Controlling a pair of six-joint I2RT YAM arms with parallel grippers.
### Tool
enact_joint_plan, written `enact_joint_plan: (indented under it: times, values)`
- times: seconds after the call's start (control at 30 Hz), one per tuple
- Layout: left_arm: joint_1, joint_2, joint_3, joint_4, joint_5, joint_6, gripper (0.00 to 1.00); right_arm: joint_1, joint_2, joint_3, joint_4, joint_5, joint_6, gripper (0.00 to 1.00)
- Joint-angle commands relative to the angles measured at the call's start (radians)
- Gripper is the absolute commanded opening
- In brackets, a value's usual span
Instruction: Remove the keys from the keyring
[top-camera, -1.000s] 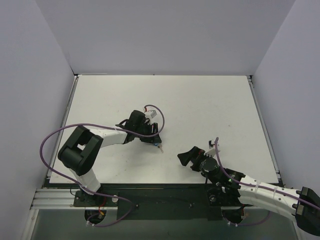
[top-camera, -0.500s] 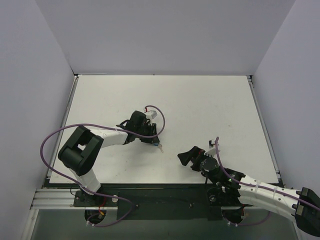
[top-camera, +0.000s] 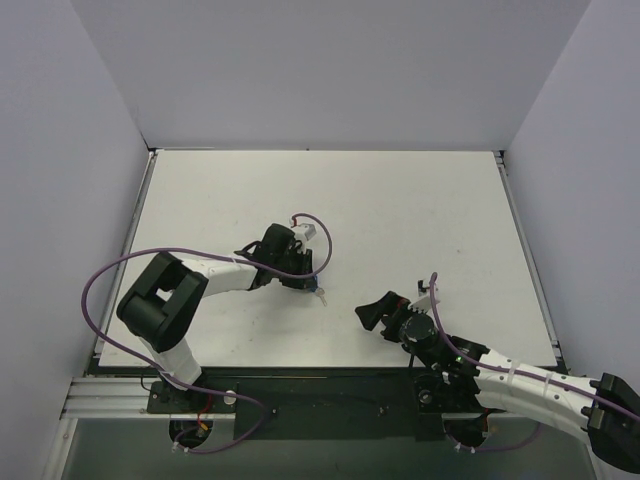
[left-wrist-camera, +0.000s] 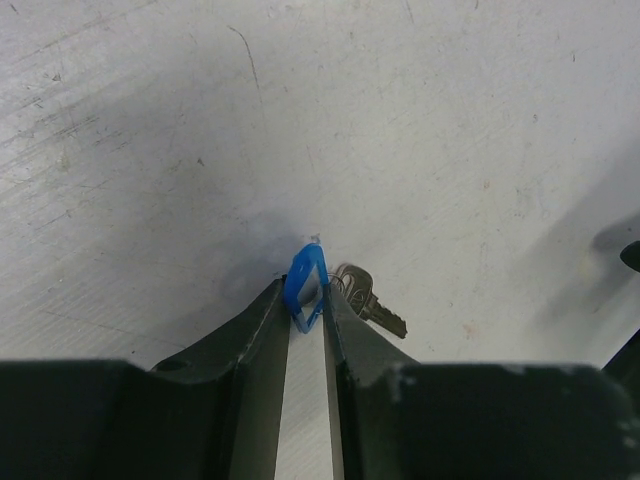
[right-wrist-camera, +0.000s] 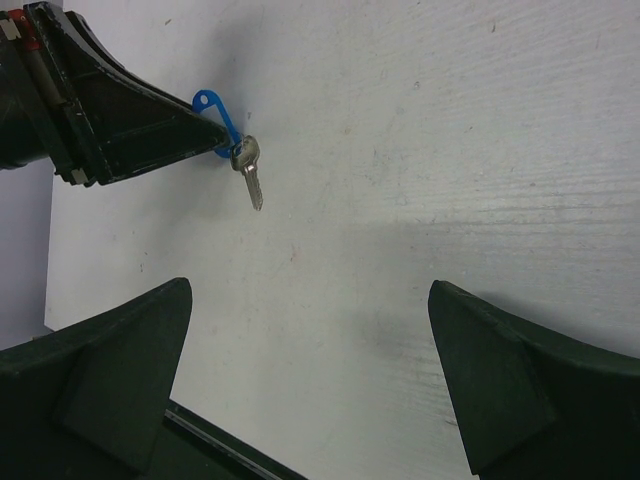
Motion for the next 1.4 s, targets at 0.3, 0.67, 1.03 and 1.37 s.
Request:
enact_joint_plan:
  times: [0.3,0.67,1.03,1.37]
  values:
    - [-0.03,-0.021,0.036,-0.037,-0.019,0.007,0.0,-0.011,0.006,-0.107,0.031,0.002,-0.003,1.0]
    - [-0.079,-0.325,0.145,-0.27,-0.074,-0.068,0.0,0.018,-0.189,0.067,-0.124,-0.064,0.003,0.98]
    - [-0.149,-0.628,0.259,-0.364,-0.049,-0.171,0.0,0.043,-0.097,0.28,0.233,-0.275,0.004,0.98]
    - [-0.159,-0.75,0.358,-0.369,0.066,-0.243,0.0,0.054,0.022,0.435,0.456,-0.389,0.025,0.98]
